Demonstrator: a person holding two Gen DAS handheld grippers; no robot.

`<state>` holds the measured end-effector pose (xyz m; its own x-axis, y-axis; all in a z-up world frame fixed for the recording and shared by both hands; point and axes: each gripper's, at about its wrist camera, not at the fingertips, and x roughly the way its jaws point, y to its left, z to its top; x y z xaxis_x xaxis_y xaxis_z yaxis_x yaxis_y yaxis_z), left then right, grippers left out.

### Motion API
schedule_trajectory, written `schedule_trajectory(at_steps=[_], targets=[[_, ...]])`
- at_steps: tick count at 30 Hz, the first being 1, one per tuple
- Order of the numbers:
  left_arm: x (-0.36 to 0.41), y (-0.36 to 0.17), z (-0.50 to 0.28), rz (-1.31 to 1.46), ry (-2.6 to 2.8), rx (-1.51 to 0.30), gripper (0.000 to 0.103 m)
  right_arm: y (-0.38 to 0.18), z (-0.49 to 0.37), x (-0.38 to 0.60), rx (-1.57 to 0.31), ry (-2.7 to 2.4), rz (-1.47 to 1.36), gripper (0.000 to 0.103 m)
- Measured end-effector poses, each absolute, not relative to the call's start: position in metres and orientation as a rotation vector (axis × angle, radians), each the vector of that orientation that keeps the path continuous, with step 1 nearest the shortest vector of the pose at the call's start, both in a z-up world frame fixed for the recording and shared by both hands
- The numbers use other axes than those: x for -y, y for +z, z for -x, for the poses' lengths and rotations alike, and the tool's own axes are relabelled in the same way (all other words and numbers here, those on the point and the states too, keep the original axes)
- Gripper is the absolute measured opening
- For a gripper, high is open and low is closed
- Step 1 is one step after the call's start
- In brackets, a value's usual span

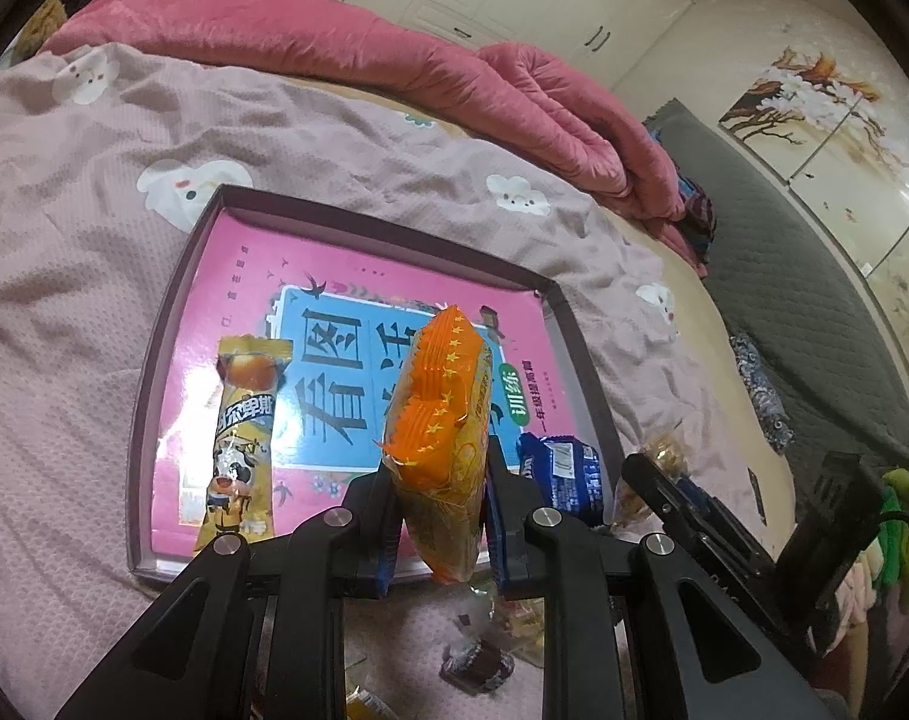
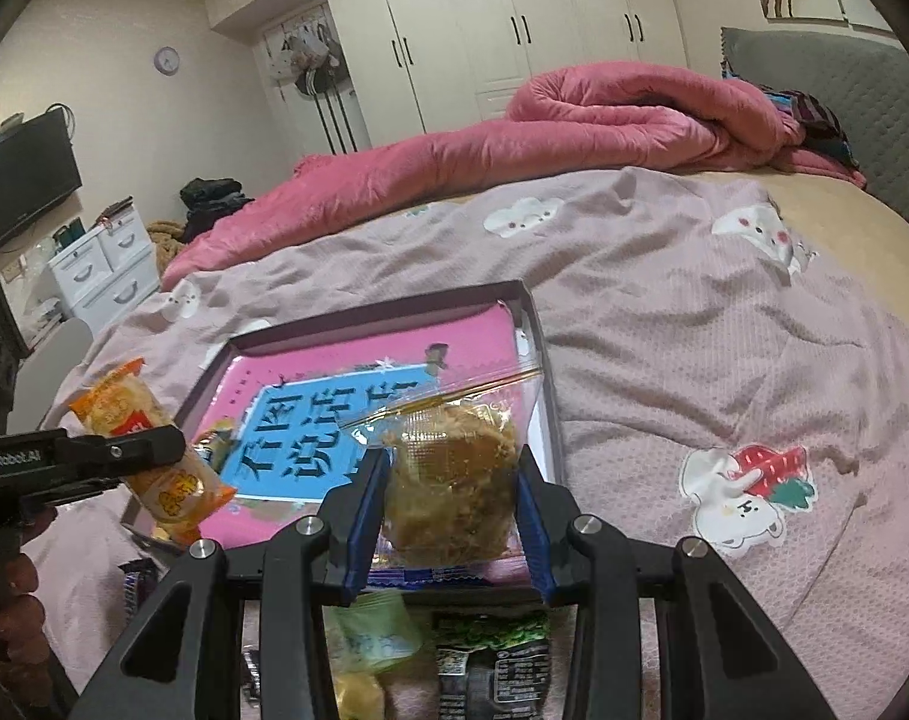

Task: Organize snacks
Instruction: 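Carry the orange chip bag and clear pastry bag over the tray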

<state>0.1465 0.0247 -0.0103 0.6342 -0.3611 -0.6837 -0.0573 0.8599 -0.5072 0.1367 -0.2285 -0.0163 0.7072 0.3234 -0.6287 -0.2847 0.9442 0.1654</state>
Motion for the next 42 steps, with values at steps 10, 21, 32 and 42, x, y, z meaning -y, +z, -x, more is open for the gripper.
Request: schedule_trajectory(at_steps=[10,21,32,42], targets=[[-0.025,-0.021,-0.153,0.534,-0.184,-0.897,0.024,-0.03,-0.145,0.228,-0.739,0.332,-0.051,0.041],[-0.022,-0.034,-0.157,0.558,-0.192,-0.931,0.024,-0.034,-0.146,0.214,-0.755,0.393,-0.047,0.042],[-0.021,-0.045,-0.158,0.565,-0.183,-0.956,0.023,-0.036,-0.144,0.216,-0.763,0.354,-0.038,0.042],[-0.023,-0.047,-0.156,0.57,-0.177,-0.959,0.024,-0.035,-0.14,0.22,-0.753,0.314,-0.008,0.043]])
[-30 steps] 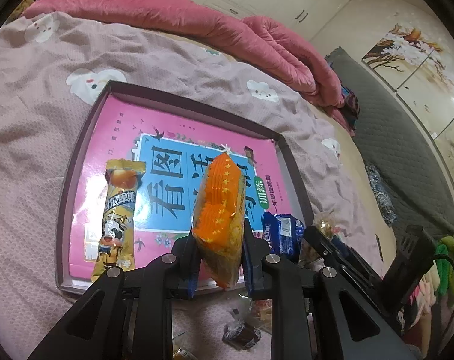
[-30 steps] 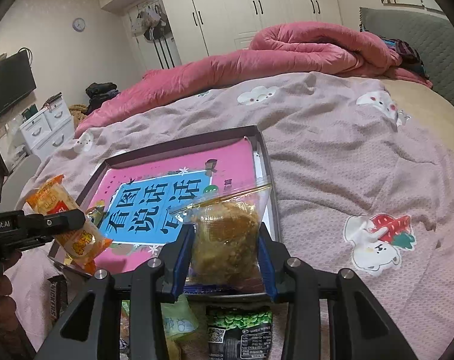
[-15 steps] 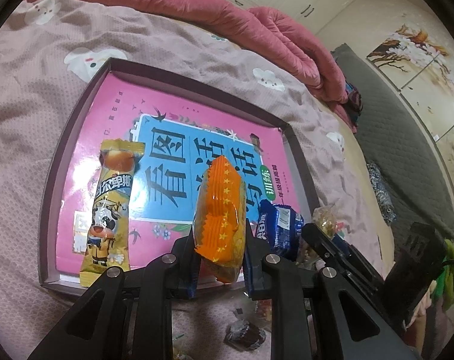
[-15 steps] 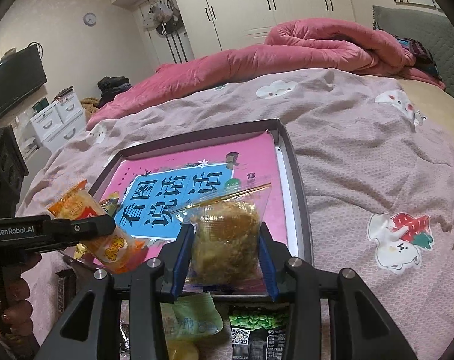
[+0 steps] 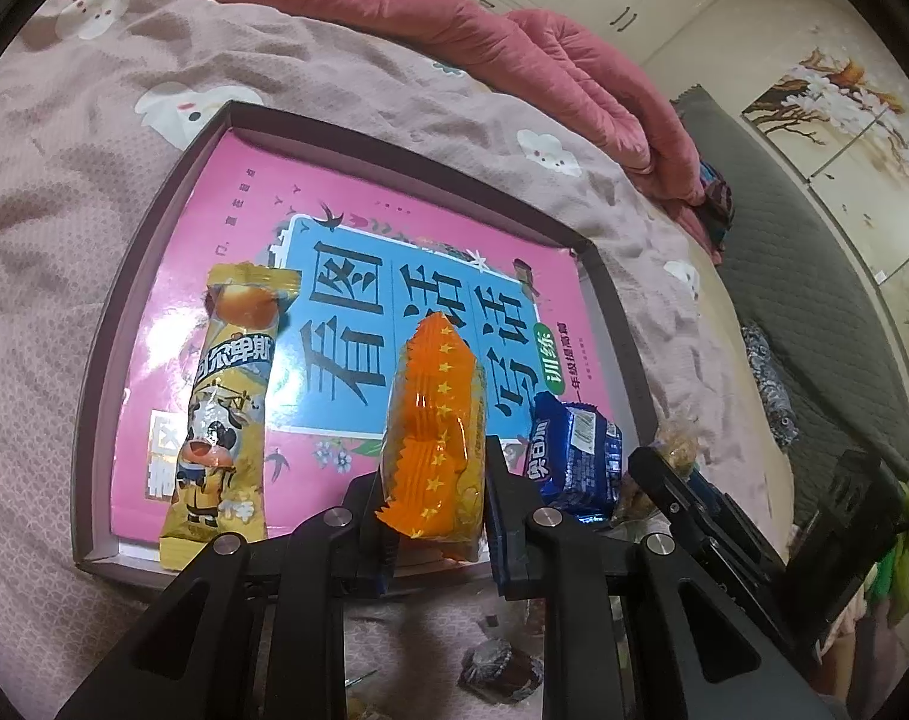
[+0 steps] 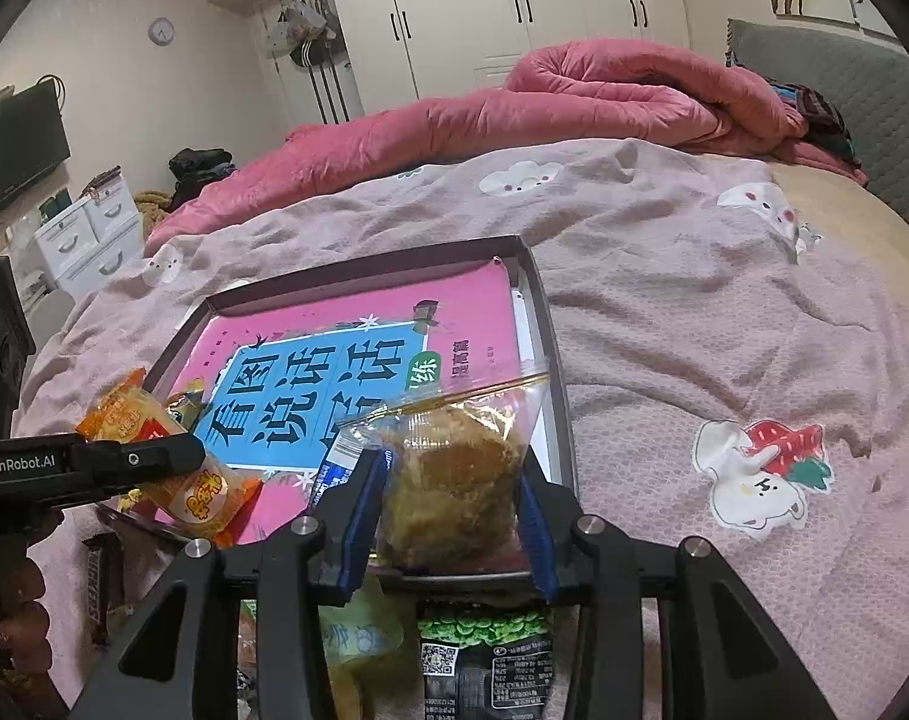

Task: Organize snacks
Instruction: 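Carry the orange chip bag and clear pastry bag over the tray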

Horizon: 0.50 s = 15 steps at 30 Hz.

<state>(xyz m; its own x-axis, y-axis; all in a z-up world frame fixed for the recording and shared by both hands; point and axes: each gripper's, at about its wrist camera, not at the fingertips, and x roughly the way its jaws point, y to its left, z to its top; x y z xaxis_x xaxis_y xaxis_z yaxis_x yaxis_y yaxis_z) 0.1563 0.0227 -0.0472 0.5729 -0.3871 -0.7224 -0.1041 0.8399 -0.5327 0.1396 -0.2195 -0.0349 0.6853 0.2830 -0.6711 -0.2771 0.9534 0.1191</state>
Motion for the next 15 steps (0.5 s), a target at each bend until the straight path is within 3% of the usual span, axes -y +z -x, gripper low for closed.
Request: schedule_trajectory(at_steps=[9,15], targets=[[-0.028,-0.049,-0.156,0.576,-0.155,-0.959,0.026,-0.034,-0.136,0.225,-0.759,0.318,-0.023,0.047],[-0.033,-0.049,-0.154,0.579,-0.132,-0.961,0.043,-0.033,-0.135,0.226,-0.753,0.329,-0.028,0.051]])
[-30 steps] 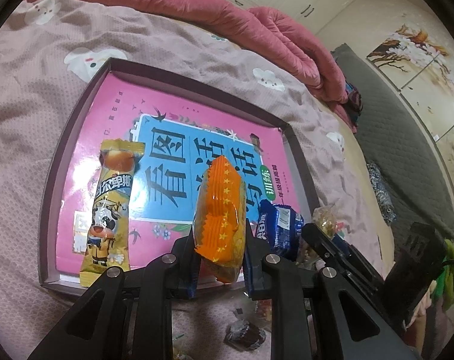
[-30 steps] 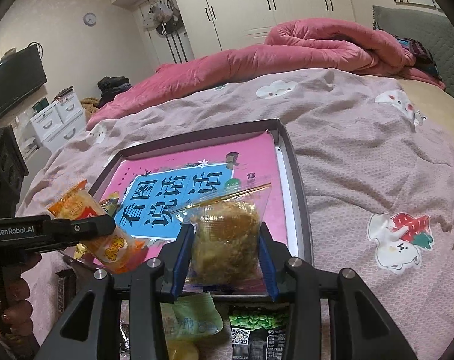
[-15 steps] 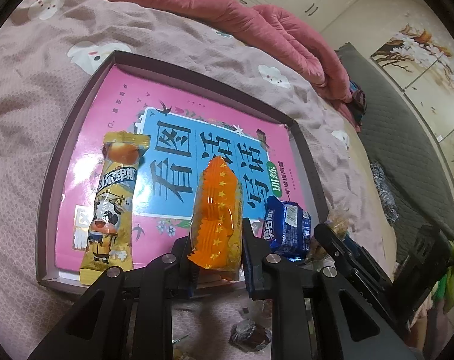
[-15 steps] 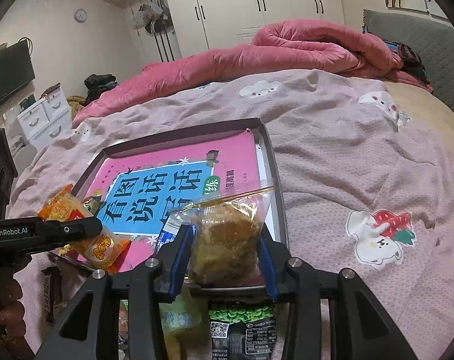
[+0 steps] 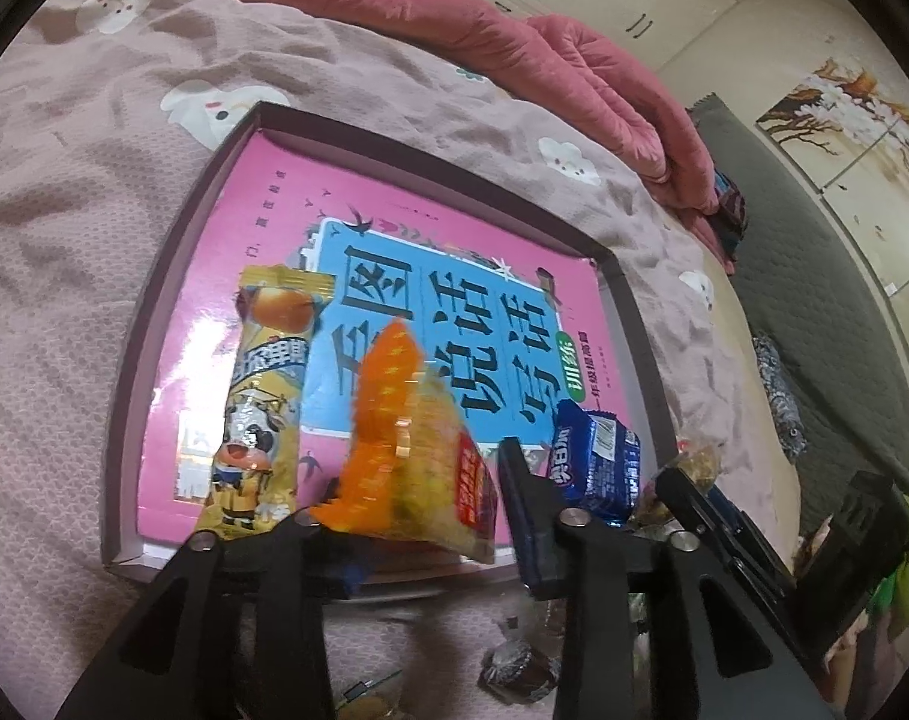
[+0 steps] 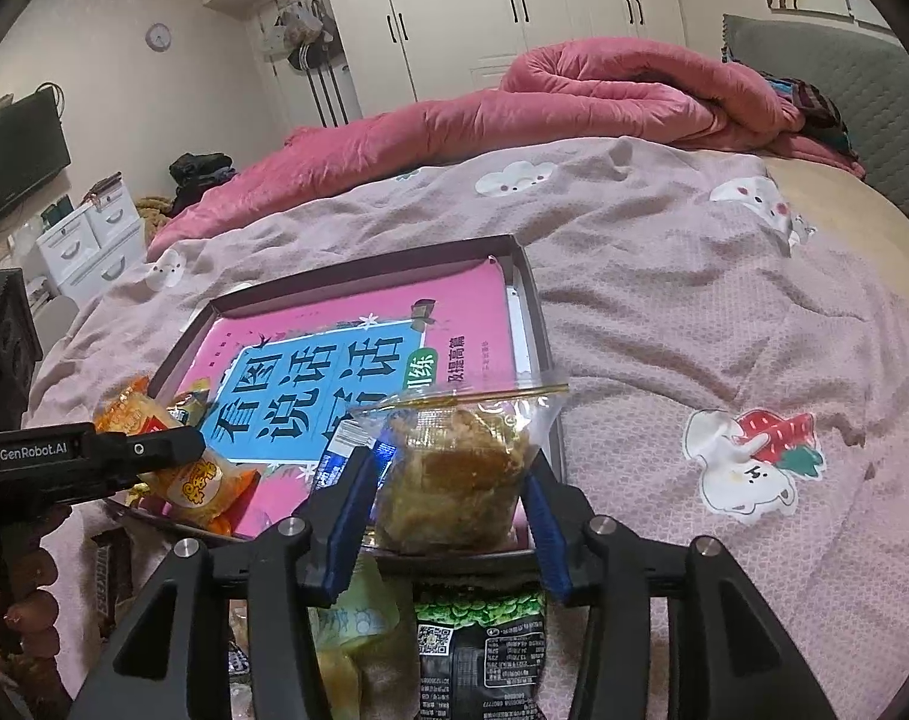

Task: Organize snacks
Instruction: 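Lower both bags into the tray and open both tools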

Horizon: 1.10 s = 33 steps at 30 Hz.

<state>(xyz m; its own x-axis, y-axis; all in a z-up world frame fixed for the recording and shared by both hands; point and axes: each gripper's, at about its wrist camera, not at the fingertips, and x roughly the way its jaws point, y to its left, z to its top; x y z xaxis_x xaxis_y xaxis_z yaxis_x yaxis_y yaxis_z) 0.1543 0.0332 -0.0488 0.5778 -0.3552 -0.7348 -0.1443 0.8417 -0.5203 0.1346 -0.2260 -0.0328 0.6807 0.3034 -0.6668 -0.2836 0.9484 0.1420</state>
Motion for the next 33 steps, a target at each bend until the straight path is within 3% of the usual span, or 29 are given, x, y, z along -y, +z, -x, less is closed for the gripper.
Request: schedule_trajectory(at_steps=[6,33], targets=[[-0.037,-0.044,-0.151,0.585,-0.121,-0.951,0.059,-0.032,-0.134,0.224,-0.755,0.326,-0.024,0.055],[-0.058,-0.016,-0.134,0.534,-0.026,-0.891,0.075,-0.014,-0.117,0.223,-0.715,0.338,-0.012,0.056]])
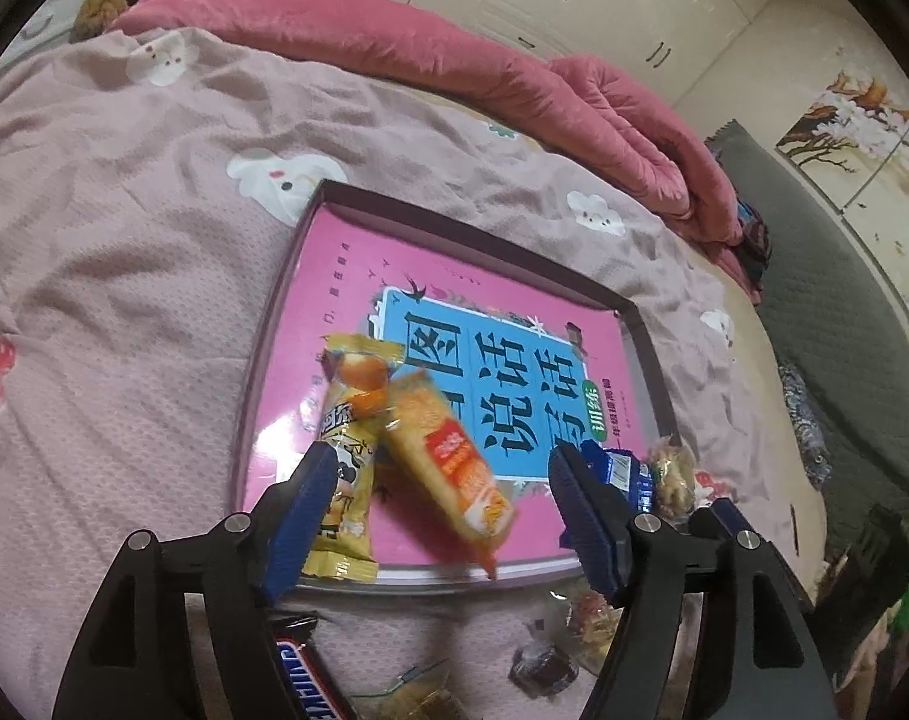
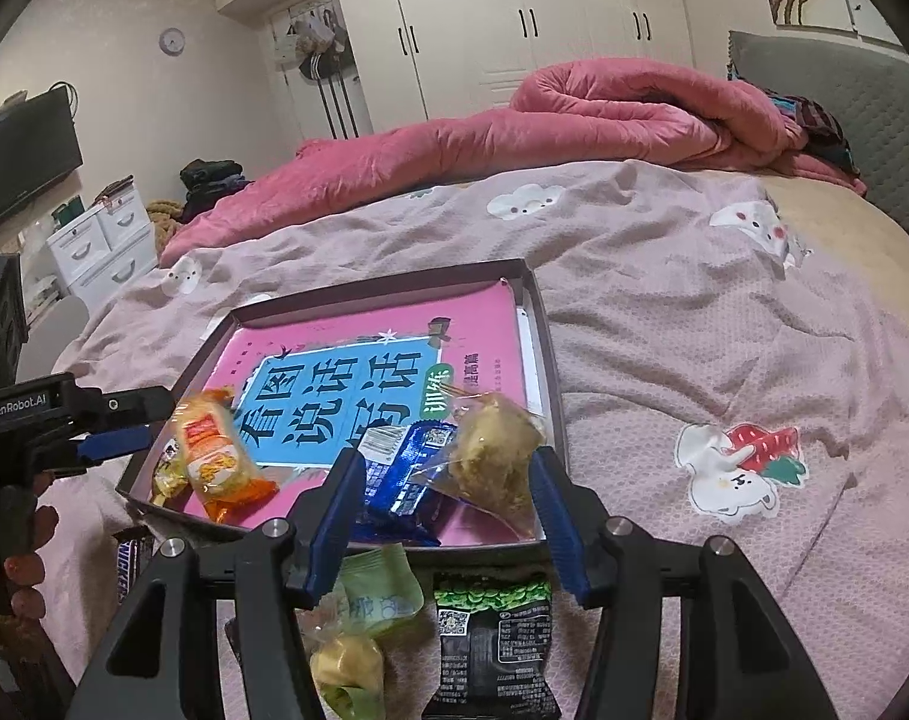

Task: Organize snacks
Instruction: 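Lower both bags into the tray and open both tools, then withdraw both tools from the tray toward the remaining snacks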

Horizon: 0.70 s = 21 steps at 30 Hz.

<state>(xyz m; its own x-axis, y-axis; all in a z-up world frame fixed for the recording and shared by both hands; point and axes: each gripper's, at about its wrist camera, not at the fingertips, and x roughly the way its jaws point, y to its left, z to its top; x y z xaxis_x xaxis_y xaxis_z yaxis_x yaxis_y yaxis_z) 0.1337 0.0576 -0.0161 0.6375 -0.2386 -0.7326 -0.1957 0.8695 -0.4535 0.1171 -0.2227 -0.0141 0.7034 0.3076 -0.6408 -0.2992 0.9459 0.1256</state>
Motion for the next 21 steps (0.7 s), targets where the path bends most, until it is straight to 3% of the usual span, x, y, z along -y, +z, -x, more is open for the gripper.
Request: schedule_trajectory(at_steps=[4,8,21], targets=[[-0.058,-0.011,-0.131,0.527,-0.028,-0.883,0.075,-0.008,-0.114,0.223,-0.698,0.338,-0.007,0.057],[-0.056,-0.004,-0.127,0.513,-0.03,-0.872,0.075,-0.001,-0.11,0.225,-0.682,0.341,-0.015,0.064],[-0.048,0.02,-0.115,0.465,-0.048,-0.838,0.079,0.019,-0.1,0.235,-0.644,0.332,-0.033,0.069]])
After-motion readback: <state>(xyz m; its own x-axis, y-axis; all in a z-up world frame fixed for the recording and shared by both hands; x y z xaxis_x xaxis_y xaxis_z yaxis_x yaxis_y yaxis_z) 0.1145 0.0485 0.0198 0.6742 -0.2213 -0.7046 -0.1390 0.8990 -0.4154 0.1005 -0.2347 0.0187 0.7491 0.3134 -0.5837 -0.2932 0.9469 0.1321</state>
